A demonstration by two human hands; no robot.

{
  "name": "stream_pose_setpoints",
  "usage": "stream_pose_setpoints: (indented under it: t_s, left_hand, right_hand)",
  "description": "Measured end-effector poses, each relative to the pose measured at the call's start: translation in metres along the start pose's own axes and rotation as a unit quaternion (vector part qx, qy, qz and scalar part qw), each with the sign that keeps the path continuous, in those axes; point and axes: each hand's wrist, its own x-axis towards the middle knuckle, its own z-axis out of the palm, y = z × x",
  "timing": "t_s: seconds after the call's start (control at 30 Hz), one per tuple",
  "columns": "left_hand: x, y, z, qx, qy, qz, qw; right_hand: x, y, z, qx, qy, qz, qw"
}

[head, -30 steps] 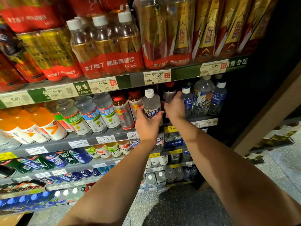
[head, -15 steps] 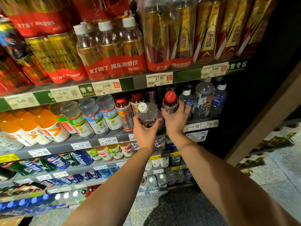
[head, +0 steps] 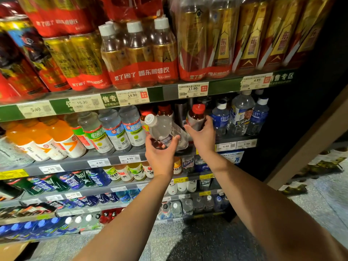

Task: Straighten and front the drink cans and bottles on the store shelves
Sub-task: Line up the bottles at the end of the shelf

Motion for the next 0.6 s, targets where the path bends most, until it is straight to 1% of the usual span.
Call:
stream_pose_setpoints:
  t_s: [0.13,0.37,0.5,0.6]
  left_hand:
    - [0.007,0.003,-0.017,0.001,0.004,0.0,1.0]
    - [0.01,-0.001,-0.035,0.044,-0.024,0.009,0.999]
    - [0.004,-0.005,-0.03,0.078,-0.049,0.012,0.996]
    - [-0.004,-0.003,-0.016,0.089,-0.072,0.012,0.993]
  right_hand:
    - [0.006,-0.007,0.016,-0.033,-0.045,-0.005,0.998]
    - [0.006,-0.005,0.028,-0.064,-0.057,-0.013,0.996]
    - [0.003,0.002,0.016,-0.039,-0.108,0.024,0.993]
    - [-0.003,0.012,0.003,-0.023,-0.098,0.045,0.994]
